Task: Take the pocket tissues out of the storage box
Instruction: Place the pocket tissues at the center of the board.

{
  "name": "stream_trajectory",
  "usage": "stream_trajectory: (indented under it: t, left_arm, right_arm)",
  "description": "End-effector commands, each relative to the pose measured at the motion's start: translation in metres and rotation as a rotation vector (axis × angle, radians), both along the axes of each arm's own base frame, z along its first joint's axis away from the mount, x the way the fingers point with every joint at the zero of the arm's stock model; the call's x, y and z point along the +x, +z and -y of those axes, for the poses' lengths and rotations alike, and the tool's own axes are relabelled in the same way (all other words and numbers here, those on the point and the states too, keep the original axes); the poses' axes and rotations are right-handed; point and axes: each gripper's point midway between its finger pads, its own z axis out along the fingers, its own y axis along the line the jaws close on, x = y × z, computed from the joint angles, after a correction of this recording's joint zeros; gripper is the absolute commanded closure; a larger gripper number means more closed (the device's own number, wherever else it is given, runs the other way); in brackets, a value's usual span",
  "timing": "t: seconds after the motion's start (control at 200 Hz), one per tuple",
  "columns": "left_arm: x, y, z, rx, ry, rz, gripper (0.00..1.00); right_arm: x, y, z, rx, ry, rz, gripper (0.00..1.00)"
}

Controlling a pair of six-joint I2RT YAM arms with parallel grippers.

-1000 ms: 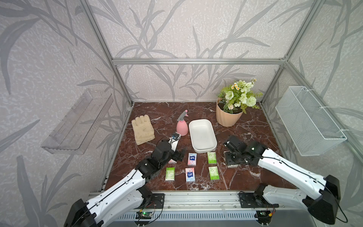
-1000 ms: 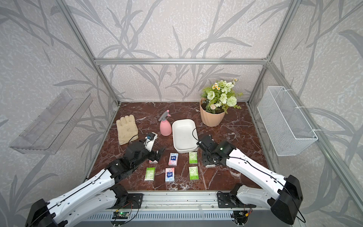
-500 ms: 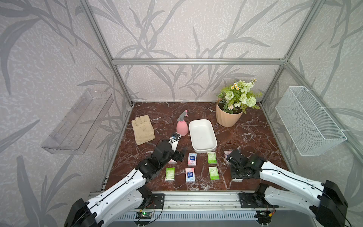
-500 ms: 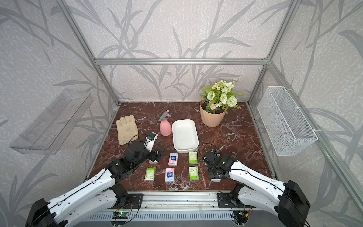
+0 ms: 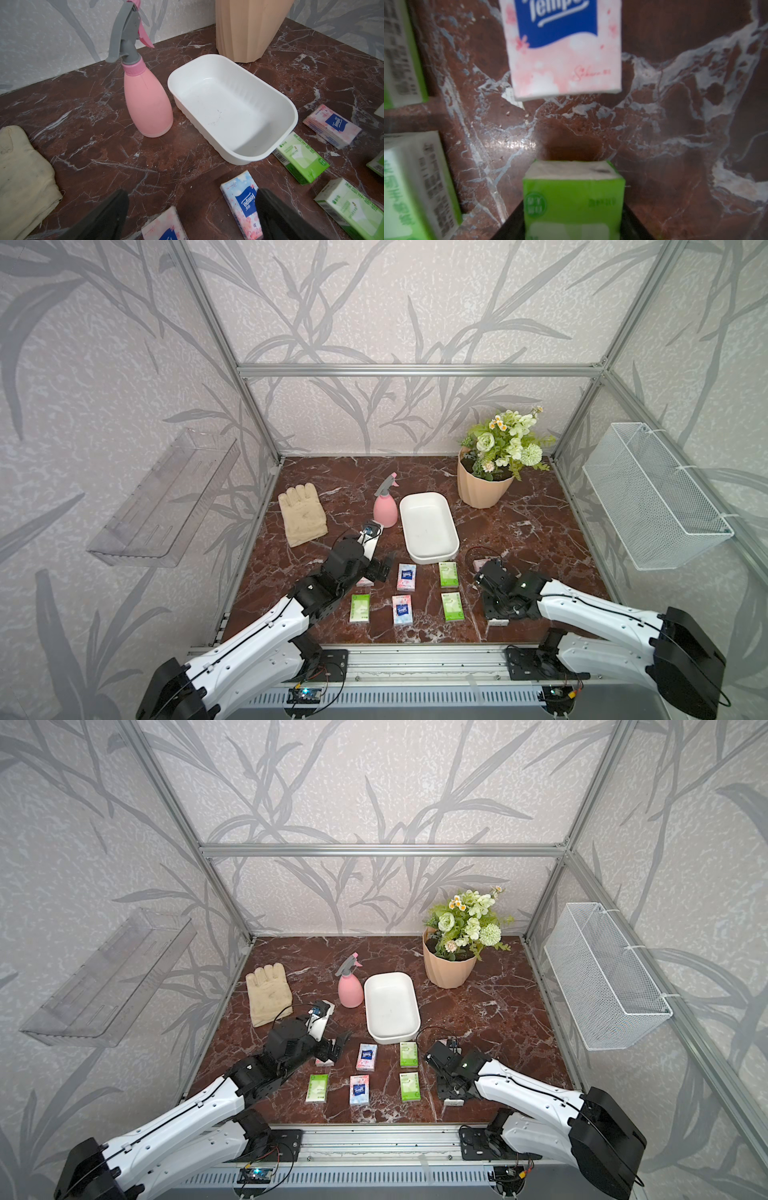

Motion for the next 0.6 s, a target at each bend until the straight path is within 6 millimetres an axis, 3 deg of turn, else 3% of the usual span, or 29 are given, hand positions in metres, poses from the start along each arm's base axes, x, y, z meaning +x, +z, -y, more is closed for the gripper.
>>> stream_trajectory:
  t: [0.0, 0.155, 0.31, 0.595]
  left_arm:
    - [0.001, -0.005, -0.003, 0.011, 0.009, 0.003, 0.0]
    - [0.001, -0.008, -0.002, -0.001, 0.014, -0.003, 0.0]
    - [0.003, -0.005, -0.005, -0.011, 0.038, 0.001, 0.0]
    - [0.016, 0.014, -0.035, -0.039, 0.253, 0.042, 0.0]
  right_arm:
    - [0.001, 0.005, 0.008, -0.028, -0.004, 0.029, 0.33]
    - [0.009, 0.031, 0.014, -0.026, -0.036, 0.109, 0.22]
    - [0.02, 0.071, 0.023, -0.024, -0.06, 0.216, 0.15]
    - [0.051, 0.141, 0.025, -0.014, -0.059, 0.353, 0.06]
